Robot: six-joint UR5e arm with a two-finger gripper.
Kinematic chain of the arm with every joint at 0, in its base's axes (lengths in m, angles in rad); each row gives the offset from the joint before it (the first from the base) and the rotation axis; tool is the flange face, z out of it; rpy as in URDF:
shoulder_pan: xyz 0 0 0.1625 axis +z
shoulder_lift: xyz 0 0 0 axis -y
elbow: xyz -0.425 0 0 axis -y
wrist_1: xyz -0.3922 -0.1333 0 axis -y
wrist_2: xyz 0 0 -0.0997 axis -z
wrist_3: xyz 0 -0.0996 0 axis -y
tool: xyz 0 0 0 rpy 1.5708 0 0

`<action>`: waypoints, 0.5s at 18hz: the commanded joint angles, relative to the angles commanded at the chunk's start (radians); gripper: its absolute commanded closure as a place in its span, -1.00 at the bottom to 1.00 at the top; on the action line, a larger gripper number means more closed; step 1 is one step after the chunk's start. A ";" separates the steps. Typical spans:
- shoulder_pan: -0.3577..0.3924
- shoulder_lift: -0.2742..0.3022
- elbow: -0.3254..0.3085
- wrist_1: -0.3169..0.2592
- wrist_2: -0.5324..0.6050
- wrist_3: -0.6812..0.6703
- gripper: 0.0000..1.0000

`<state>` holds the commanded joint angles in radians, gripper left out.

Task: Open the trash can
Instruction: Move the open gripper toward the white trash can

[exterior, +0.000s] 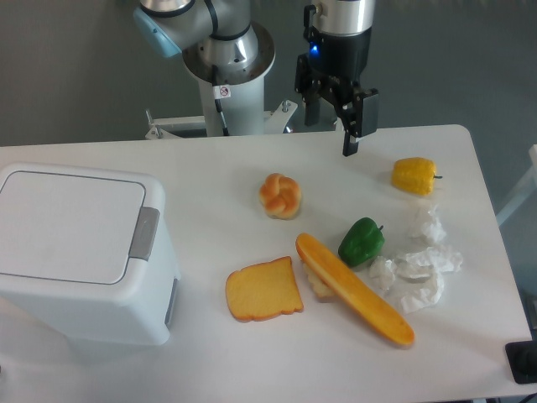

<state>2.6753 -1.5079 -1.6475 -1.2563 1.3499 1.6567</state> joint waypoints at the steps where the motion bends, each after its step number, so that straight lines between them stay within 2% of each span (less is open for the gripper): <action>1: 0.000 -0.002 0.000 0.000 0.000 -0.012 -1.00; 9: -0.015 -0.011 0.006 0.000 -0.011 -0.046 -1.00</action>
<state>2.6599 -1.5186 -1.6414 -1.2563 1.3392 1.6107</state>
